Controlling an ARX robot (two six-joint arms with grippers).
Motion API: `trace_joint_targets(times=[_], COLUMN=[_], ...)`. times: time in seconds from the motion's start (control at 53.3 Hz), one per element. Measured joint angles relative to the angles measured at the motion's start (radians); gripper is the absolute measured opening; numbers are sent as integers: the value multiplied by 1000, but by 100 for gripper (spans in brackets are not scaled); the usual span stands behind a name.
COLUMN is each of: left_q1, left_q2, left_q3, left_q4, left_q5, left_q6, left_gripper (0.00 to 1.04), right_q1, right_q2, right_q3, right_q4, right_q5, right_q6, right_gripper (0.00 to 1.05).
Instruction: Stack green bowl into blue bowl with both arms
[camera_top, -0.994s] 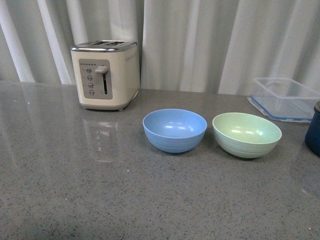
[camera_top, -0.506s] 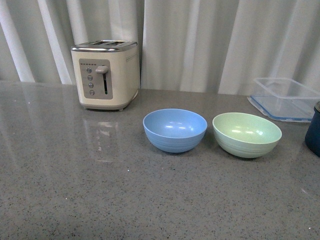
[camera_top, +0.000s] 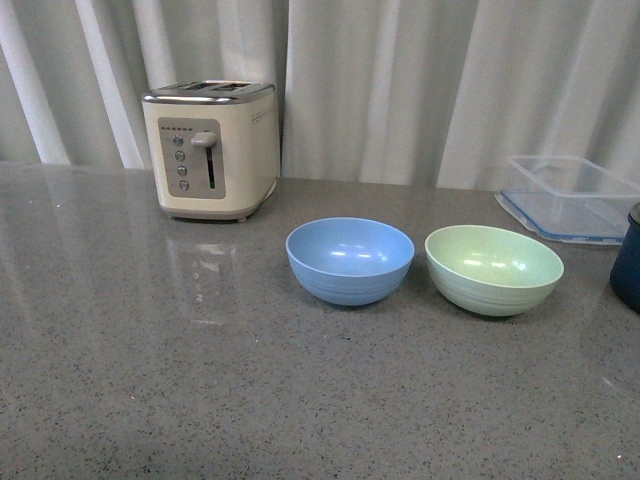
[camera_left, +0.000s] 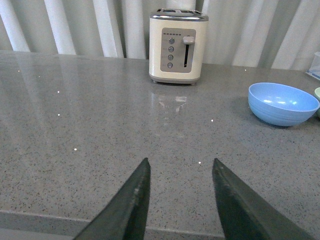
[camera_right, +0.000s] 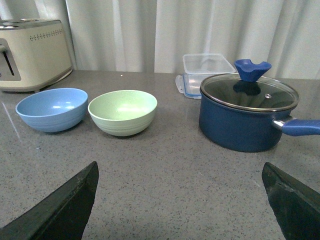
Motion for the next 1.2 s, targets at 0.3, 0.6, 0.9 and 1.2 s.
trace_joint_targets(times=[0.3,0.6,0.9,1.2], left_q1=[0,0,0,0], left_q2=[0,0,0,0], left_q3=[0,0,0,0], left_q4=[0,0,0,0], left_q5=[1,1,1,1], left_q6=[0,2,3,3], left_gripper=[88,98,98,98], right_q1=[-37,93,127,106], right_q2=[323,938,1481,1886], right_q3=[154,570,993,1302], right_q4=[115,71,-39,-105], right_q5=[-357,-297,-169,-15], right_q6=[5,146,189,166], right_gripper=[95,95,95,95])
